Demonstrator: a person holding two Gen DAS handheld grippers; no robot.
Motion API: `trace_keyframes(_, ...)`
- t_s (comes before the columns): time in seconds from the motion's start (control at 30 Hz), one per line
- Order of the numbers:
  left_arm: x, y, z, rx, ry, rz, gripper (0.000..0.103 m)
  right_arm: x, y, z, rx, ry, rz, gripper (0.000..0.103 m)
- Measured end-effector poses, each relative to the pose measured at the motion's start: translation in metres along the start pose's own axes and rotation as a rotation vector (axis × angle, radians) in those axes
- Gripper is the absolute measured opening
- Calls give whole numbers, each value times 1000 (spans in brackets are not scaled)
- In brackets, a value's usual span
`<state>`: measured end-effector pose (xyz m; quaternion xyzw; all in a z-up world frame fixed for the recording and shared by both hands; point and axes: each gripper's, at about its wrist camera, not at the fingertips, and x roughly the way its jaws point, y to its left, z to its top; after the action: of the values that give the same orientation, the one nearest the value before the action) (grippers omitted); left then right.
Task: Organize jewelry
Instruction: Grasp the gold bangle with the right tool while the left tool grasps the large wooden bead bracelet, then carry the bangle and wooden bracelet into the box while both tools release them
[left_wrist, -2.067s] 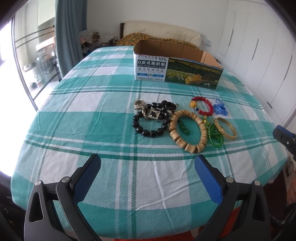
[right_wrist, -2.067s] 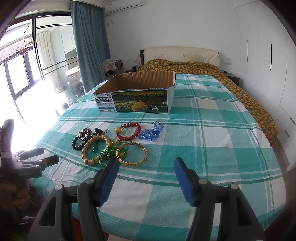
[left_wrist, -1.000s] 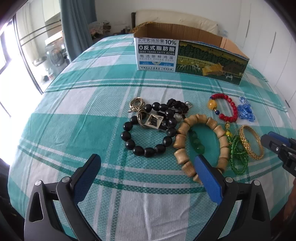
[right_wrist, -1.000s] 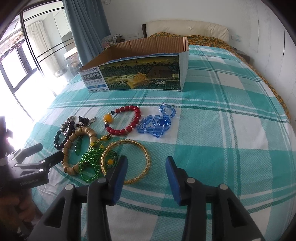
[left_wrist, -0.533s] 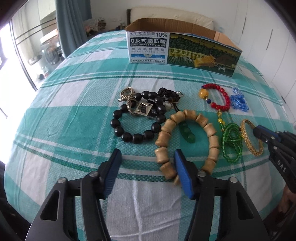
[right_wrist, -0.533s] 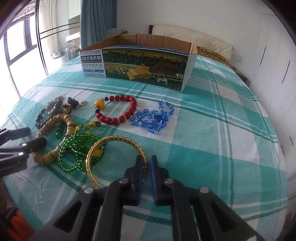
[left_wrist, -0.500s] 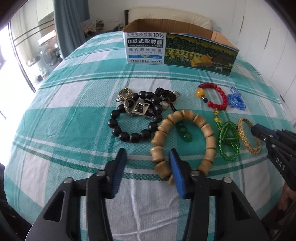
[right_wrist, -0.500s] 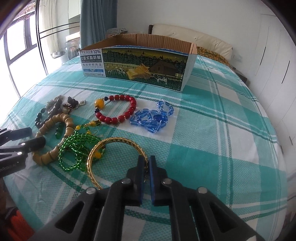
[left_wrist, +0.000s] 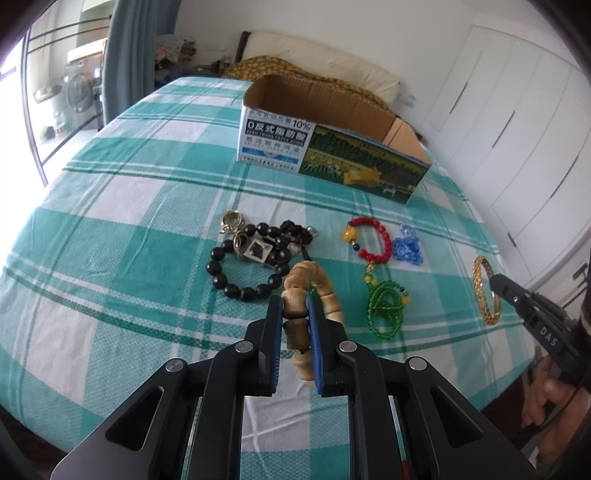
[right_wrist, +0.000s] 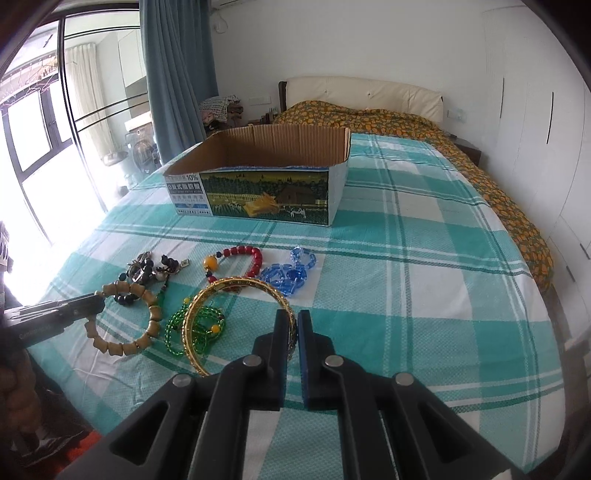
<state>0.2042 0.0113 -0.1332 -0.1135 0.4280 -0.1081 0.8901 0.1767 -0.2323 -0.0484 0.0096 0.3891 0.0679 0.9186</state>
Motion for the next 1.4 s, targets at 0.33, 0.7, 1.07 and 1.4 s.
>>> trace_keyframes(0.33,-39,11,35,-49,-81,-98,12,-22,7,14,5,-41,36,5)
trace_keyframes(0.7,-50,12,89,-34,-155,-140,12,-22,17,47,-35,-69,70,5)
trace_keyframes(1.07,-47,-3,166,28,-236,-132,12,-17,28,112,-100,-136,121,5)
trace_keyframes(1.4,9,-13,229,57,-193,-114,12,33,16,192,-136,-168,117,5)
